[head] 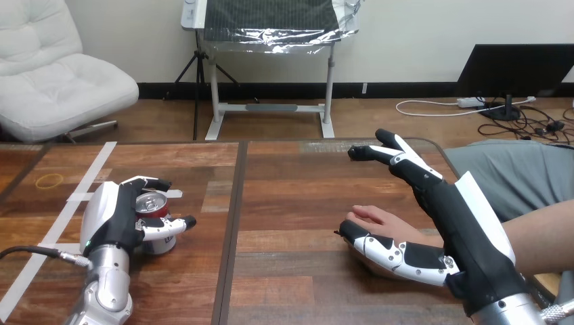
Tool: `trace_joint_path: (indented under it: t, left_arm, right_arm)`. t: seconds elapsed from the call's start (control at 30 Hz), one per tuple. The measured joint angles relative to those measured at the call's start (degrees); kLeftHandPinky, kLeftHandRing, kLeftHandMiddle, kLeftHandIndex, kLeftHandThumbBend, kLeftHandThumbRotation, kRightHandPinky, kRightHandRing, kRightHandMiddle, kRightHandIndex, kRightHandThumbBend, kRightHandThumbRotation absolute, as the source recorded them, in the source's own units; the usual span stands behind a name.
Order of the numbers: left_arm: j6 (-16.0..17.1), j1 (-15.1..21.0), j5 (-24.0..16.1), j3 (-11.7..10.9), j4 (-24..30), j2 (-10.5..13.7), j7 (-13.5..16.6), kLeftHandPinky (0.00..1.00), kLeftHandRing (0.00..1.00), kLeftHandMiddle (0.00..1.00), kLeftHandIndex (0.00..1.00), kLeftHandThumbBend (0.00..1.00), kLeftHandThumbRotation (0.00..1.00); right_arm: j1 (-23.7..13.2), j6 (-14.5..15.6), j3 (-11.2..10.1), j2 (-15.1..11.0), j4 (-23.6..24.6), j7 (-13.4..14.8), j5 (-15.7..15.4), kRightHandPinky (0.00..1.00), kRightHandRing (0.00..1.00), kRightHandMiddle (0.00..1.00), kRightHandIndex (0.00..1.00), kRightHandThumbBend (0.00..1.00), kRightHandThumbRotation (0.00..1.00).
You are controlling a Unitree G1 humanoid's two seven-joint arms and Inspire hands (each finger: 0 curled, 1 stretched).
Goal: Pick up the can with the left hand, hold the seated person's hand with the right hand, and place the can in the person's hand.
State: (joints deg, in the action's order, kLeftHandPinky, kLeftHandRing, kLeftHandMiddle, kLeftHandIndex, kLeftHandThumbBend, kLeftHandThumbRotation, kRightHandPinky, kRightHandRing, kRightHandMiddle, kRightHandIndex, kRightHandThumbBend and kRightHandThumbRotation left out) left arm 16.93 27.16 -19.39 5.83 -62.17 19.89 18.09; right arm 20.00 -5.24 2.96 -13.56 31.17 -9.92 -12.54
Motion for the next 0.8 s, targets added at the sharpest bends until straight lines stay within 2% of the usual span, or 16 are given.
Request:
trace_joint_path:
  t: [0.4, 0.63, 0.8]
  left_arm:
    - [-1.5, 0.0, -2.2, 0.4, 0.1, 0.3, 0.6, 0.52, 0.59, 0.65, 0.66, 0.76, 0.00]
    - [-4.2, -0.1, -3.7, 0.9, 0.9, 0.7, 0.2, 0.53, 0.60, 0.65, 0.66, 0.76, 0.00]
    - [-6.2, -0.2, -5.3, 2.2, 2.2, 1.7, -0.6, 0.52, 0.59, 0.64, 0.66, 0.77, 0.00]
  right_arm:
    - [0.0, 0.0, 0.0, -0.2, 0.0, 0.0, 0.0, 0.93, 0.96, 0.97, 0.79, 0.58, 0.00]
    - [0.0, 0.0, 0.0, -0.2, 0.0, 0.0, 0.0, 0.93, 0.96, 0.96, 0.78, 0.59, 0.00]
    - [0.0, 0.0, 0.0, -0.2, 0.0, 0.0, 0.1, 0.93, 0.96, 0.97, 0.78, 0.58, 0.00]
